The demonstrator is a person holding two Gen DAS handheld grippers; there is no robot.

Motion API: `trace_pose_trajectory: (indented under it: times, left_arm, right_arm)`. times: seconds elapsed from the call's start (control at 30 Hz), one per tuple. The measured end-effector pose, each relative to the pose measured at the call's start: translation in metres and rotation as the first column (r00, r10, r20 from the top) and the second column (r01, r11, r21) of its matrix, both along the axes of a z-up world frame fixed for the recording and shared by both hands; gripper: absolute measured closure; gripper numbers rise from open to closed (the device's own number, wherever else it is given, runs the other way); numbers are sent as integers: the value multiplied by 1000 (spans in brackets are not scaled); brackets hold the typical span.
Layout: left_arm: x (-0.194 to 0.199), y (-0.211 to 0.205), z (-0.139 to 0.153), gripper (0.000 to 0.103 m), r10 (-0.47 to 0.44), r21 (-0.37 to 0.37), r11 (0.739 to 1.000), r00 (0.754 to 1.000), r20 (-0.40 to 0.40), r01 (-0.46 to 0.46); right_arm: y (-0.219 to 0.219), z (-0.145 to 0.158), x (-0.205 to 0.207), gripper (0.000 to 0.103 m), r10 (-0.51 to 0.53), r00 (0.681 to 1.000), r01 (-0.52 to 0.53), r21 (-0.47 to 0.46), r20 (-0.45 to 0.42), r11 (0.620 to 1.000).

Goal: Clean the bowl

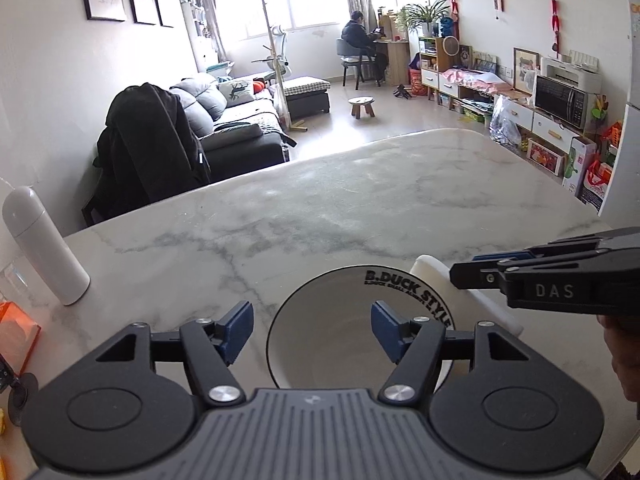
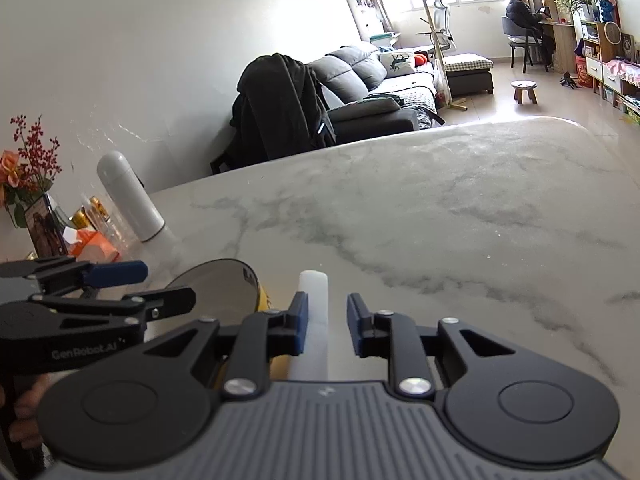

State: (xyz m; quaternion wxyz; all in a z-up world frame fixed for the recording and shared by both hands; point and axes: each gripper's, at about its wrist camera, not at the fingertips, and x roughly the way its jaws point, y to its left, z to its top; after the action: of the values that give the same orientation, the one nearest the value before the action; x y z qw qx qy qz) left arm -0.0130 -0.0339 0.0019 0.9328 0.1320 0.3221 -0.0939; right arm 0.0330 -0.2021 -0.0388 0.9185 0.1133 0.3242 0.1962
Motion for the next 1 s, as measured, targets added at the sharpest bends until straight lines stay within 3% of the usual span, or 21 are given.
trace_pose_trajectory:
  times: [0.17, 0.37, 0.53, 0.67, 0.73, 1.0]
  left_arm:
    - [-10, -11, -6, 37, -86, 11, 996, 996, -24, 86]
    - [-14, -22, -15, 38, -110, 90, 990, 994, -16, 111]
    - [-17, -20, -11, 37, -127, 70, 989, 992, -11, 127]
    - [-17, -21, -14, 37, -159, 52, 986, 987, -33, 160]
    - [-16, -24, -20, 37, -163, 78, 983, 985, -57, 167]
    - [-1, -25, -45, 37, -134, 100, 984, 979, -153, 150]
  right_arm:
    - [0, -1, -3, 76, 3, 1000, -3, 20, 3, 1000]
    - [1, -2, -9, 72, 3, 1000, -4, 38, 11, 999]
    - [-1, -1, -14, 71, -2, 1000, 2, 40, 12, 999]
    - [-4, -2, -15, 71, 9, 1000, -9, 68, 1, 998]
    - [-3, -3, -16, 71, 12, 1000, -12, 69, -1, 998]
    - [-5, -4, -17, 67, 5, 1000, -5, 69, -2, 998]
